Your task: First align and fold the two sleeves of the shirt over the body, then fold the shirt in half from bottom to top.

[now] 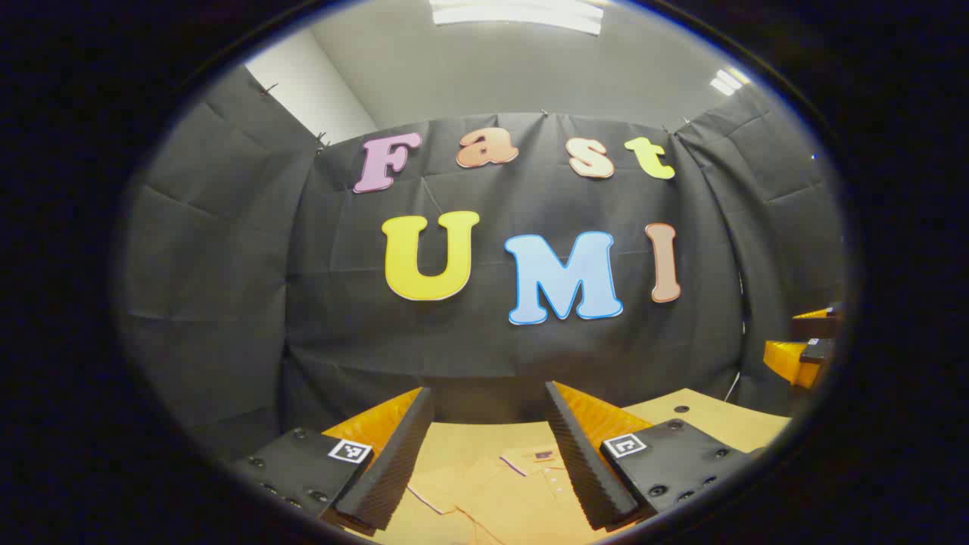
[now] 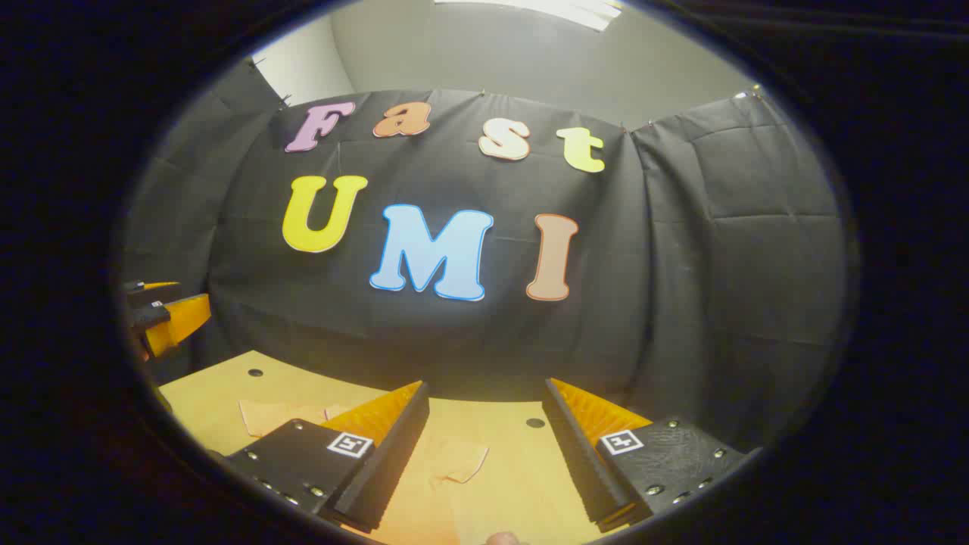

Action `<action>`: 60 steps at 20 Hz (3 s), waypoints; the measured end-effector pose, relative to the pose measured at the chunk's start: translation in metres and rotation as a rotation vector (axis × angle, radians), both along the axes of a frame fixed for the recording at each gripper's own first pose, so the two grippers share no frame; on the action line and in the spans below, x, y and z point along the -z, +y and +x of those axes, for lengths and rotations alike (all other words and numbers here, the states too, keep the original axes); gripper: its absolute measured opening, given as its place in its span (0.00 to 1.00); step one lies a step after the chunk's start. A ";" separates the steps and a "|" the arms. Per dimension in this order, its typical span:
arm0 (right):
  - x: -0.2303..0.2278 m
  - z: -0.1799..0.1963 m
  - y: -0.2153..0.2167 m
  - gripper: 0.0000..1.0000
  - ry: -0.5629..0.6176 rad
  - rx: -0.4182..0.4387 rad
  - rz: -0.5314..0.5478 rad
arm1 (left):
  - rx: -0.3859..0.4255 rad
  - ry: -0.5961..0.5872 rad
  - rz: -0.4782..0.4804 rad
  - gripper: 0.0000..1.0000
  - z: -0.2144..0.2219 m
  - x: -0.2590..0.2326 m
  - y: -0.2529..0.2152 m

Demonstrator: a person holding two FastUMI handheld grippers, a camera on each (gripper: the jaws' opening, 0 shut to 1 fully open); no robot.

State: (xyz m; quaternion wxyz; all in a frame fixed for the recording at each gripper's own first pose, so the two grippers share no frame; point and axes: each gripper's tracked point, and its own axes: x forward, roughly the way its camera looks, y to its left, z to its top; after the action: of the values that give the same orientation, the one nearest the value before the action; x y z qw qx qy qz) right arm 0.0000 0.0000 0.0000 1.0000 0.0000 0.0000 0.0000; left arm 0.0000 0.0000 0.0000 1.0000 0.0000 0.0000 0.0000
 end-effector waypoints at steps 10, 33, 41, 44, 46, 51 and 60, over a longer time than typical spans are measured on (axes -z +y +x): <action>0.003 0.015 0.016 0.94 0.014 -0.074 -0.012 | -0.040 0.025 -0.014 0.98 0.004 0.005 -0.004; 0.072 0.109 0.030 0.94 0.166 -0.152 -0.023 | -0.097 0.067 -0.054 0.98 0.025 0.030 0.000; 0.199 0.172 0.036 0.94 0.479 -0.190 -0.012 | -0.175 0.118 -0.014 0.97 0.015 0.048 0.012; 0.237 0.190 0.032 0.94 0.569 -0.175 0.039 | -0.193 0.133 0.002 0.98 0.006 0.053 0.011; 0.263 0.203 0.029 0.94 0.626 -0.156 0.052 | -0.202 0.142 0.004 0.98 0.002 0.054 0.009; 0.326 0.228 0.024 0.94 0.791 -0.096 0.152 | -0.216 0.170 0.014 0.98 -0.012 0.061 0.000; 0.352 0.239 0.017 0.94 0.842 -0.052 0.156 | -0.215 0.186 0.004 0.98 -0.021 0.068 -0.007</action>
State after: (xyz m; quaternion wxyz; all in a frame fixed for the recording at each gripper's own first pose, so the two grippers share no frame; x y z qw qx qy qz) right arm 0.2392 0.0167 -0.3524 0.9095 0.0757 0.4080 0.0253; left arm -0.0210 -0.0073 -0.0683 0.9899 0.0022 0.0929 0.1073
